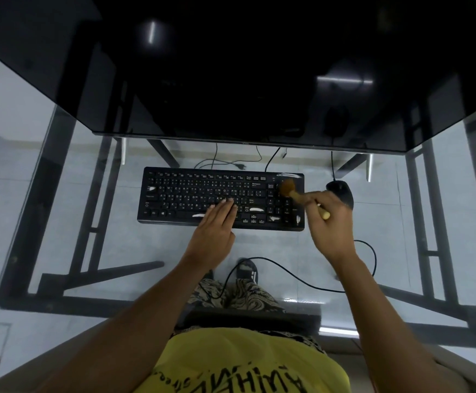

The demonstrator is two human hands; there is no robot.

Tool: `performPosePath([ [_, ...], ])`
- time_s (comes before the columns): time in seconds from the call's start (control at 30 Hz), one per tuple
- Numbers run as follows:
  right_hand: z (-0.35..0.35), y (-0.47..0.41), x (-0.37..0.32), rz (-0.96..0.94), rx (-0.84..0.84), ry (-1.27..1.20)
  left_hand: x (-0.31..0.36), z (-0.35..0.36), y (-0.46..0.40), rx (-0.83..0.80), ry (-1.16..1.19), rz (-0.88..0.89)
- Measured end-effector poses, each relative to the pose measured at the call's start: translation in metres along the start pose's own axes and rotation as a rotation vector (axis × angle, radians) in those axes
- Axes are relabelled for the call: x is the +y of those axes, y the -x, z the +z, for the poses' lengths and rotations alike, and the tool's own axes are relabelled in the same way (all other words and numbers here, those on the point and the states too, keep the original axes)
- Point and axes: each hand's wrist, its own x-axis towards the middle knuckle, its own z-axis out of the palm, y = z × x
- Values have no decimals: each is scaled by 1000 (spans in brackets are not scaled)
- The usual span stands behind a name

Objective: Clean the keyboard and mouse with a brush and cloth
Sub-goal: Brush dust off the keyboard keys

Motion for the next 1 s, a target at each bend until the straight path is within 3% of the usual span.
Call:
performPosePath([
  [0.07,3,-1,10,45,-31,126,0,1,0,1,0,2],
  [0.13,-2,-2,19,117,129,206,-1,1,0,3,-13,-1],
  [0.2,-6,-3,20,90,163,121,-1,1,-1,4,-13,-6],
  [0.3,2,-4,10,94,-26,41,-2,1,-1,4,-4,-4],
  [0.43,16,-17,-14,53,139,12,-1,3,3,6,-17,-24],
  [0.57,52,-26,-35,-88,-254,-60,1,8,14,-13,-67,-10],
  [0.6,59,-29,-32,-75,-266,-1,1,9,17,-16,-91,5],
  [0.73,62,-38,-22,21,62,193,-3,12,32,-47,-84,61],
  [0.77,63,-38,-24,-25,50,170,-4,14,35,-55,-78,65],
  [0.83,68,-36,-31,-122,-141,53,-6,16,39,-67,-77,65],
  [0.9,72,-34,-31,-114,-242,67,-9,17,41,-56,-68,62],
  [1.0,74,-38,-30,43,37,225,-11,15,46,-31,-25,59],
])
